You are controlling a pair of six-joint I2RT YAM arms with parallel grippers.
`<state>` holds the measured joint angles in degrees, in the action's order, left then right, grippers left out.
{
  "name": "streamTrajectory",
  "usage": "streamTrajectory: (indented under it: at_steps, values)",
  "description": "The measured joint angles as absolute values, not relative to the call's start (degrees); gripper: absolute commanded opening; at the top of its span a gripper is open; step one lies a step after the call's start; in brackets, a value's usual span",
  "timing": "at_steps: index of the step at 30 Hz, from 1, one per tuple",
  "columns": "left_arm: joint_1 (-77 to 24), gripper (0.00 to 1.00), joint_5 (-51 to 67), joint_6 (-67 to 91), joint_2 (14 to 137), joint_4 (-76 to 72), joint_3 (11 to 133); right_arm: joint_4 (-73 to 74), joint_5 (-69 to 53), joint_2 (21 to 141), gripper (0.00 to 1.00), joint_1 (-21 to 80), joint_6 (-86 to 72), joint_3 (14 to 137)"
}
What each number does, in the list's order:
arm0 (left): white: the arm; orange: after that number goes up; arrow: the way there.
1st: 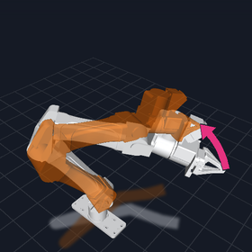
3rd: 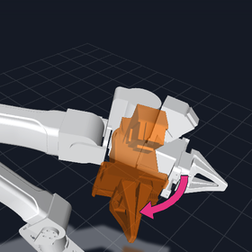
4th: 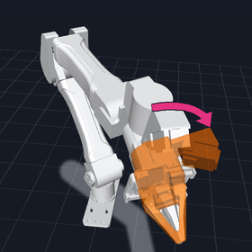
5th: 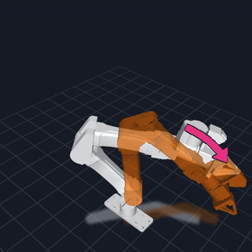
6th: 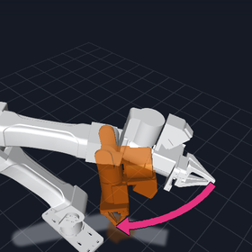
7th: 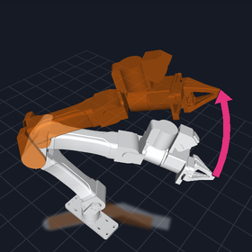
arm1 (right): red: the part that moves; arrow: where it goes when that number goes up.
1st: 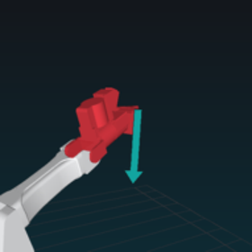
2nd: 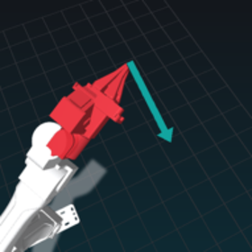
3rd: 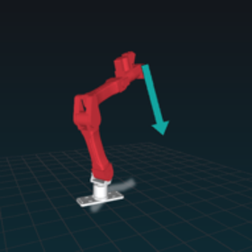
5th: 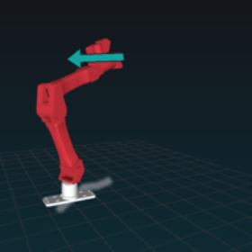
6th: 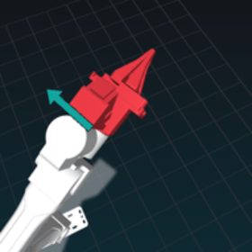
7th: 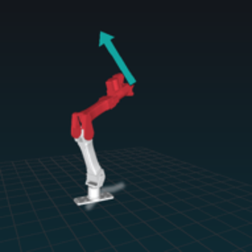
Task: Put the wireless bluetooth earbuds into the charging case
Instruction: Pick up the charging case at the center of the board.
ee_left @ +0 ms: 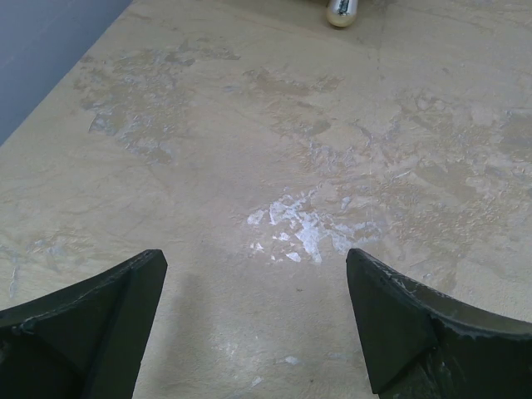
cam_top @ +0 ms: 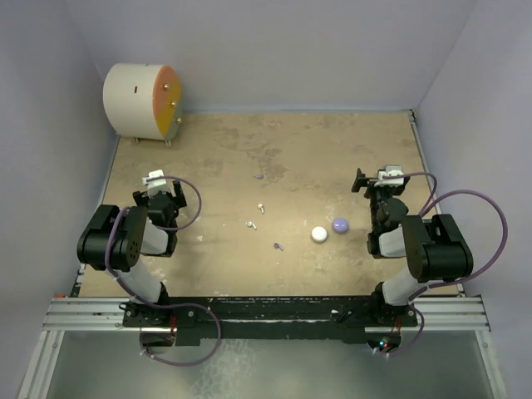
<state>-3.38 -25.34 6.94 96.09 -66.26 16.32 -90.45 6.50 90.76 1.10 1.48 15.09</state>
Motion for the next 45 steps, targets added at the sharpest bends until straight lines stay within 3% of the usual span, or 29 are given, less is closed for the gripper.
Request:
streamTrajectory:
  at_steps: [25, 29, 33, 37, 42, 45]
  values:
    - [-3.4, 0.90, -26.9, 7.3, 95.9, -65.7, 16.5, -90.3, 8.8, 90.4, 1.00, 1.2, 1.3, 15.1]
    - [-3.4, 0.90, -30.2, 8.8, 90.2, -53.1, 21.6, -81.8, 15.0, 80.1, 1.00, 1.2, -1.6, 18.2]
    - [-3.4, 0.90, -30.5, 14.7, 78.2, -40.8, 28.7, -69.6, 15.7, 70.7, 1.00, 1.2, -7.8, 31.2]
    - [-3.4, 0.90, -28.5, 25.8, 65.4, -33.5, 32.0, -60.0, 9.3, 65.9, 1.00, 1.2, -12.6, 38.6]
    - [-3.2, 0.82, -25.9, 37.0, 59.2, -24.1, 32.0, -51.4, -2.4, 60.9, 1.00, 1.3, -17.9, 37.1]
    - [-3.1, 0.88, -22.6, 40.1, 57.9, -18.1, 32.0, -45.6, -7.4, 60.2, 1.00, 1.7, -18.1, 37.3]
